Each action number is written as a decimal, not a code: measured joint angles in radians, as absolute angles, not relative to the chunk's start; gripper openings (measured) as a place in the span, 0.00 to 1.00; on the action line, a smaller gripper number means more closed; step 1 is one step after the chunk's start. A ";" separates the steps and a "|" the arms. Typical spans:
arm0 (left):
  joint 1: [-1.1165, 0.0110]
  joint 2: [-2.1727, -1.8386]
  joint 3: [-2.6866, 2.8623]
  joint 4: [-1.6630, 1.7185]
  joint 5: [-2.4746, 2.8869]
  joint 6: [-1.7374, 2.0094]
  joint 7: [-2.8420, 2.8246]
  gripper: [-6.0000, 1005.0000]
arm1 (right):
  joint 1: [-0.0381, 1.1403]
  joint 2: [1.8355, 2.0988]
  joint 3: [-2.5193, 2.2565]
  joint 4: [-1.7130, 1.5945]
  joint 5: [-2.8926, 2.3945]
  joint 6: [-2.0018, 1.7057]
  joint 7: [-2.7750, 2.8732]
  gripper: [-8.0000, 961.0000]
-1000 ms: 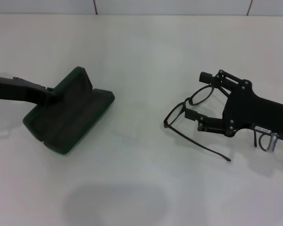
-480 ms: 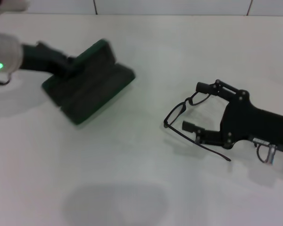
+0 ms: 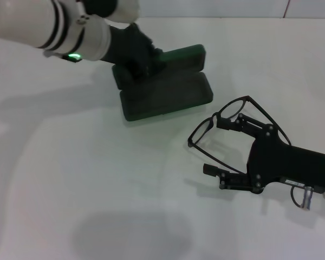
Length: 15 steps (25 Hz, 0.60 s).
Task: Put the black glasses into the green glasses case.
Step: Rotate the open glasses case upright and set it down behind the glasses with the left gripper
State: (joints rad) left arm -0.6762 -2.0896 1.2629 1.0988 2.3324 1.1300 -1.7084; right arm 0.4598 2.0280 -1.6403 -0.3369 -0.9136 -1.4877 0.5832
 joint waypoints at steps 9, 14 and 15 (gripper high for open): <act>-0.680 -2.090 1.418 1.098 2.369 1.027 -1.672 0.32 | 0.457 2.027 -1.646 -0.338 -0.913 -1.493 0.582 0.86; -0.689 -2.087 1.411 1.100 2.352 1.021 -1.707 0.35 | 0.458 2.027 -1.649 -0.338 -0.913 -1.487 0.572 0.86; -0.694 -2.087 1.411 1.100 2.358 1.027 -1.719 0.35 | 0.459 2.027 -1.649 -0.337 -0.913 -1.486 0.571 0.86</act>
